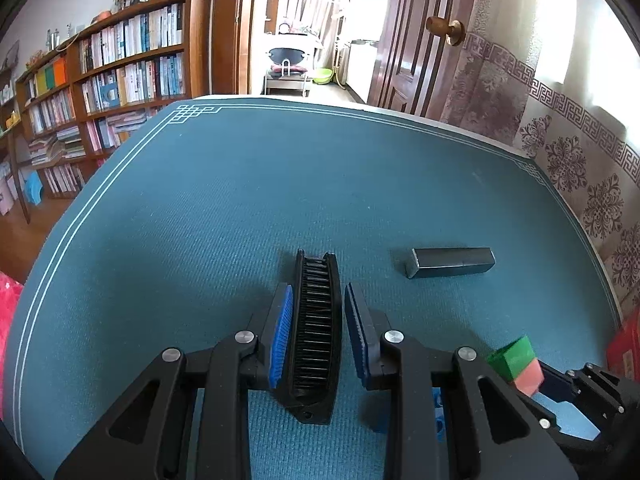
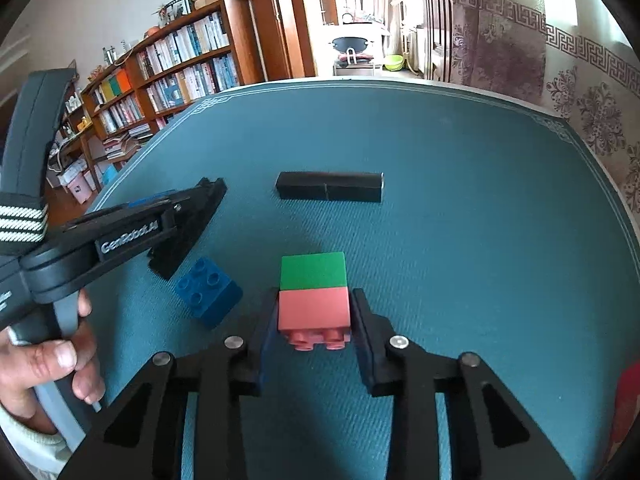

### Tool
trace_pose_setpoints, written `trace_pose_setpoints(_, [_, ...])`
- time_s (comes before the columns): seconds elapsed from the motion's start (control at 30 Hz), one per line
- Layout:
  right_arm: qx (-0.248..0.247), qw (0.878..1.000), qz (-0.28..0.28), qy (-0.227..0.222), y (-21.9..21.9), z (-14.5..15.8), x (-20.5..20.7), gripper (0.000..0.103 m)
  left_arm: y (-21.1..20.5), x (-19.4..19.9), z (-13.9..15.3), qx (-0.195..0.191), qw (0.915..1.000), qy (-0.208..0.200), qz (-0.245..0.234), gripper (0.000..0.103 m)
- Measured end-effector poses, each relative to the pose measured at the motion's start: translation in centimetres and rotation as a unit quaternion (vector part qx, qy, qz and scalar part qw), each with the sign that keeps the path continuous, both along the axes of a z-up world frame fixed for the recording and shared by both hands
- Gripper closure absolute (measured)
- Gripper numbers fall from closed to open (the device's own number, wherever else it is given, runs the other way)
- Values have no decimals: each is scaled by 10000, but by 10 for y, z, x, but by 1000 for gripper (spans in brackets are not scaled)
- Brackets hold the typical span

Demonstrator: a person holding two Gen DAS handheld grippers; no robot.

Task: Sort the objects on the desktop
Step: 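Carry the held comb and green-pink brick over the cardboard box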

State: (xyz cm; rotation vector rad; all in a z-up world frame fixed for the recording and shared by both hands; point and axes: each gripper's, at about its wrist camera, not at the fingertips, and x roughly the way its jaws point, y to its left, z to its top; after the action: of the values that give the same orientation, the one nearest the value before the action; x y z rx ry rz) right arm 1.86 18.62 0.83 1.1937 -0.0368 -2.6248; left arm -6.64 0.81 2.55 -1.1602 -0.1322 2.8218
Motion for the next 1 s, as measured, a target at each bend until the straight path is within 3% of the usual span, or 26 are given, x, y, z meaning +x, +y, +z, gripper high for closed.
trace_pose_setpoints(0.47, [-117,9983,-510,246,43,29,59,67,-3,-2,-10,71,9999,-110,38,74])
trace_pose_setpoints(0.73, [-197,9933,-994,563,83,53,97,67,6,12,12,24,9996,258,-80,74])
trace_pose_setpoints(1.0, [-205,9850,-1541,744,123,65,129,67,44,41,26,-68,9978,419,-514,74])
